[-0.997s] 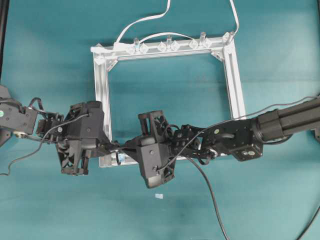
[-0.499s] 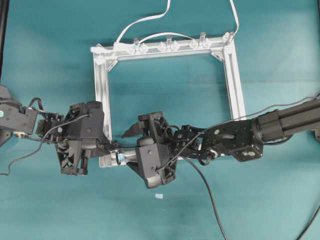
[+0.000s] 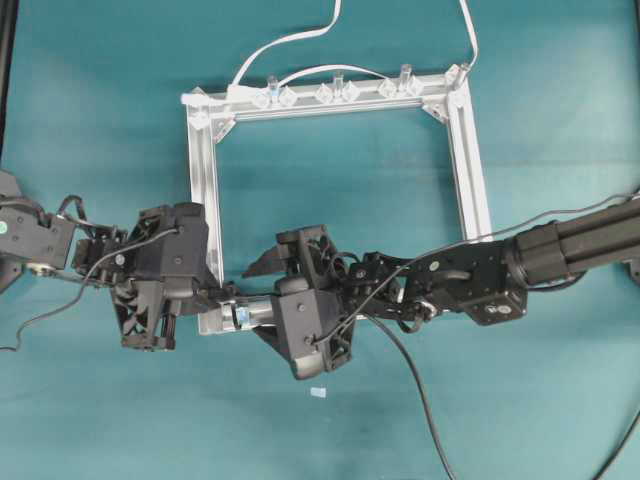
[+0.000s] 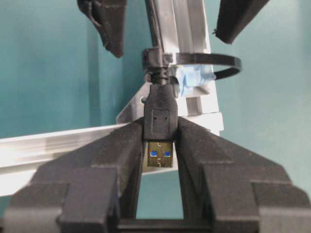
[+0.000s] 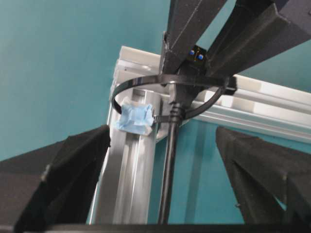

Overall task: Insert the wire through the string loop located on the left side.
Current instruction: 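Pull the USB plug leftward through the loop with the left gripper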

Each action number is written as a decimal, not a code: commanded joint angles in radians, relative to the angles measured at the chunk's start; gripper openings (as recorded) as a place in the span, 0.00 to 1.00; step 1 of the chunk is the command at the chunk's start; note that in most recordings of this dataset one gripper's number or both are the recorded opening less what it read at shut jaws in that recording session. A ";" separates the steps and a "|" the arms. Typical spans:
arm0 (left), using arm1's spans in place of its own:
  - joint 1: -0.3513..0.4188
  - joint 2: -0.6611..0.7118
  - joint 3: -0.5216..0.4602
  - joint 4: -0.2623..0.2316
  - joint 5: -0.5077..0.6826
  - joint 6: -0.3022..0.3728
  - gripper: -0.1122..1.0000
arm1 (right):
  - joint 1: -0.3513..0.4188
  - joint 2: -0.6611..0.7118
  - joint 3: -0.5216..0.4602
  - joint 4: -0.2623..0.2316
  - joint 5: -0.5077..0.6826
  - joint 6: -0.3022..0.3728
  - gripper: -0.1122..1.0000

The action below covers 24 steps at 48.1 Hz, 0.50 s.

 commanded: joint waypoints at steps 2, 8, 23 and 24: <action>-0.003 -0.049 -0.002 0.003 0.028 -0.006 0.28 | 0.003 -0.023 -0.008 -0.003 -0.009 -0.002 0.96; -0.005 -0.109 0.032 0.002 0.075 -0.008 0.28 | 0.003 -0.021 -0.008 -0.003 -0.009 -0.002 0.96; -0.034 -0.262 0.114 0.000 0.187 -0.026 0.28 | 0.005 -0.021 -0.008 -0.003 -0.009 -0.002 0.96; -0.035 -0.268 0.121 0.000 0.190 -0.034 0.28 | 0.005 -0.023 -0.008 -0.003 -0.009 -0.002 0.96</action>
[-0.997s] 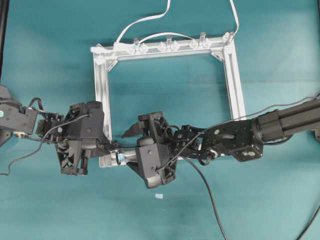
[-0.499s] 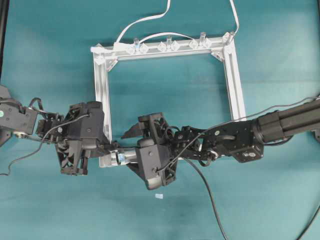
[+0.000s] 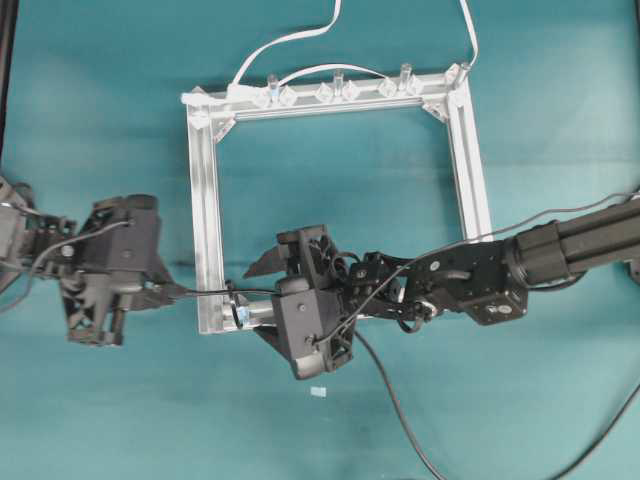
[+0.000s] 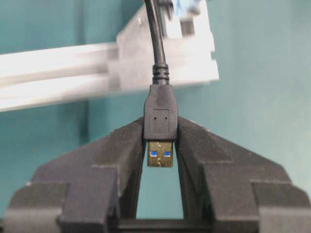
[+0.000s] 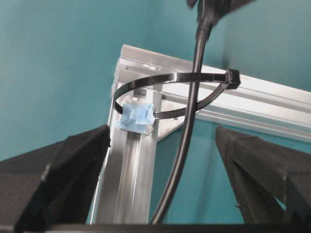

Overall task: Insert the wire through the string loop located on the left side.
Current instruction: 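Pull the USB plug leftward through the loop with the left gripper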

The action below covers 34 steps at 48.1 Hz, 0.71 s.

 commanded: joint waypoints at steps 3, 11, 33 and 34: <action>-0.015 -0.060 0.021 0.000 0.015 -0.046 0.28 | 0.005 -0.021 -0.009 -0.003 -0.009 -0.002 0.96; -0.040 -0.107 0.048 0.000 0.020 -0.069 0.28 | 0.006 -0.023 -0.009 -0.003 -0.009 -0.002 0.96; -0.051 -0.098 0.077 0.000 0.018 -0.117 0.28 | 0.009 -0.021 -0.009 -0.003 -0.009 -0.002 0.96; -0.051 -0.098 0.078 0.000 0.018 -0.120 0.28 | 0.009 -0.021 -0.009 -0.003 -0.009 0.000 0.96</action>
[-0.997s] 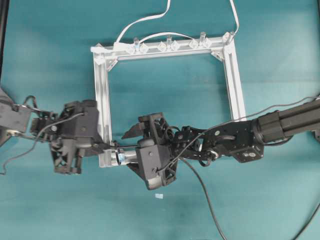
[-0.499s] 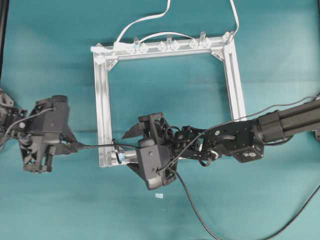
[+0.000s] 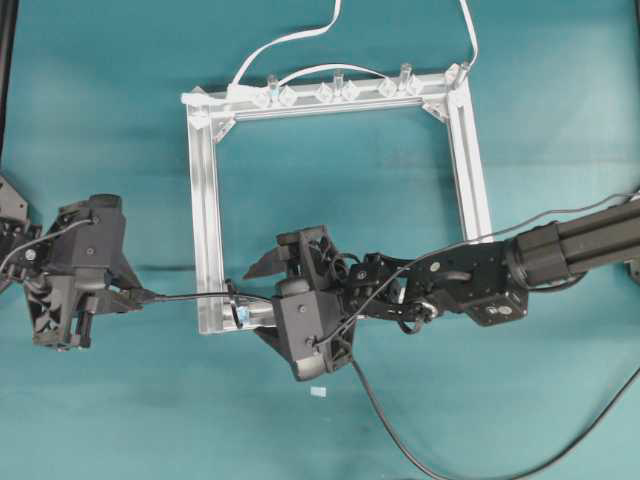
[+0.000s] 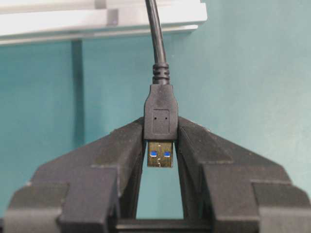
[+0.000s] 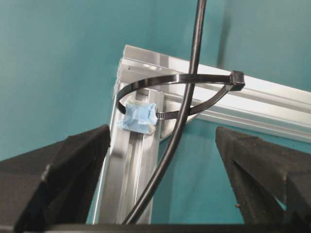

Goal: Insert the wire through the string loop located on the left side.

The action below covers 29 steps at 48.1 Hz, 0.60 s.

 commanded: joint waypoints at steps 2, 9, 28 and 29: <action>-0.006 -0.002 -0.002 0.002 -0.003 -0.025 0.28 | 0.008 -0.023 -0.008 -0.003 -0.009 0.000 0.96; -0.006 -0.002 -0.002 0.005 -0.002 -0.026 0.29 | 0.008 -0.023 -0.008 -0.003 -0.009 0.000 0.96; -0.005 -0.011 -0.008 0.011 0.054 -0.018 0.85 | 0.012 -0.023 -0.008 -0.005 -0.009 -0.002 0.96; -0.005 -0.012 -0.006 0.011 0.054 -0.018 0.85 | 0.012 -0.023 -0.008 -0.003 -0.011 -0.002 0.96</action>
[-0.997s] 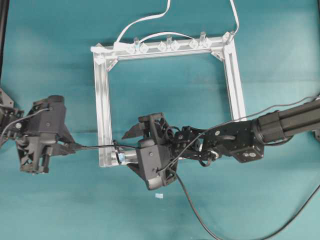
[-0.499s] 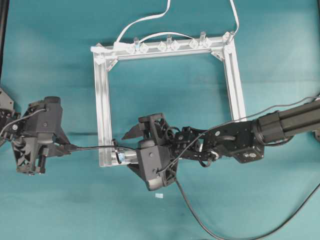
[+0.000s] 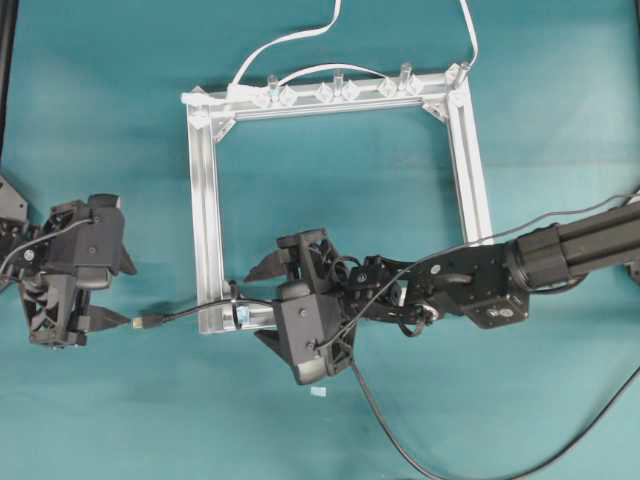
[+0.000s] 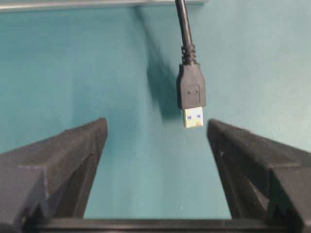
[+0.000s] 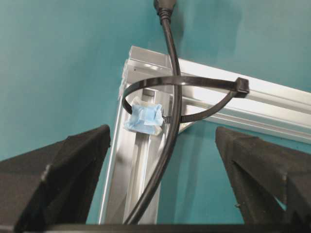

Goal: Insert the wire through the string loop located on the left side.

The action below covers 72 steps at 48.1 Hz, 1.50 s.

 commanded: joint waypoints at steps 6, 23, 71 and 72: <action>-0.003 -0.023 -0.017 0.011 0.000 0.000 0.85 | 0.003 -0.034 -0.005 -0.003 -0.009 -0.002 0.96; 0.023 -0.117 -0.011 0.020 0.003 0.046 0.85 | 0.002 -0.092 0.037 -0.003 -0.018 -0.002 0.96; 0.097 -0.265 0.005 0.020 0.005 0.129 0.85 | -0.049 -0.207 0.115 -0.003 -0.124 -0.003 0.96; 0.098 -0.268 0.005 0.020 0.005 0.129 0.85 | -0.049 -0.209 0.115 -0.003 -0.124 -0.003 0.96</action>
